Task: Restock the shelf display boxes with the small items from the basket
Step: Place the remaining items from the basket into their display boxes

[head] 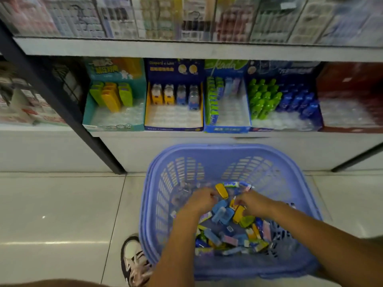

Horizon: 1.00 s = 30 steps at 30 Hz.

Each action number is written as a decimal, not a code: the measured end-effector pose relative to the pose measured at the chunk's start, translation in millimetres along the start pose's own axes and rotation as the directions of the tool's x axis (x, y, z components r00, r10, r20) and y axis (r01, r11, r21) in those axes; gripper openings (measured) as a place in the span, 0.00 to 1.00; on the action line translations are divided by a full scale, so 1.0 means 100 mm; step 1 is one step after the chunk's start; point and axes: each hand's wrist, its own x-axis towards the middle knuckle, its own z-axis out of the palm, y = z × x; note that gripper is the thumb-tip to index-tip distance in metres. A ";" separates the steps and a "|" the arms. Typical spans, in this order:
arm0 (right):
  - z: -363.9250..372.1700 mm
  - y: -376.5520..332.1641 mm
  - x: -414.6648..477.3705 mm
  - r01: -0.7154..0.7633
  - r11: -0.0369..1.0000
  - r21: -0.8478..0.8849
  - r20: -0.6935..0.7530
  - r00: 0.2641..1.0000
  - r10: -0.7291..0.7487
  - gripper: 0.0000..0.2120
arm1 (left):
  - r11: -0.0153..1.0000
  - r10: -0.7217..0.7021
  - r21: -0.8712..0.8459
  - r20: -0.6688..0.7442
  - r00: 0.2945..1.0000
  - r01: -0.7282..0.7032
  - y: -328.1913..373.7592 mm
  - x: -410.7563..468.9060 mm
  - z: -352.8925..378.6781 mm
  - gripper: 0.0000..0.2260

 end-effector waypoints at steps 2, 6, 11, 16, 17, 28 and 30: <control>0.20 0.17 0.10 -0.020 0.999 -0.030 0.029 0.999 0.021 0.25 | 0.995 -0.043 0.094 0.150 0.988 0.029 -0.09 0.14 0.31 0.12; 0.46 0.32 0.32 -0.006 0.999 -0.051 0.055 0.998 0.009 0.28 | 0.963 -0.074 0.269 0.172 0.982 0.025 -0.11 0.36 0.50 0.20; 0.70 0.42 0.49 0.034 0.978 -0.206 -0.083 0.995 -0.052 0.29 | 0.935 0.036 0.349 0.068 0.997 -0.058 -0.14 0.65 0.42 0.21; 0.67 0.36 0.67 0.102 0.923 -0.370 -0.110 0.982 -0.152 0.18 | 0.874 0.127 0.458 0.103 0.987 -0.160 -0.12 0.96 0.39 0.17; 0.66 0.36 0.71 0.111 0.918 -0.381 -0.111 0.980 -0.164 0.17 | 0.875 0.119 0.459 0.105 0.987 -0.154 -0.13 1.02 0.42 0.16; 0.53 0.40 0.79 0.069 0.920 -0.385 -0.113 0.986 -0.121 0.18 | 0.809 0.110 0.576 0.049 0.993 -0.118 -0.16 1.30 0.54 0.19; 0.50 0.38 0.78 0.053 0.909 -0.414 -0.132 0.984 -0.117 0.18 | 0.800 0.069 0.595 0.041 0.997 -0.080 -0.13 1.29 0.54 0.18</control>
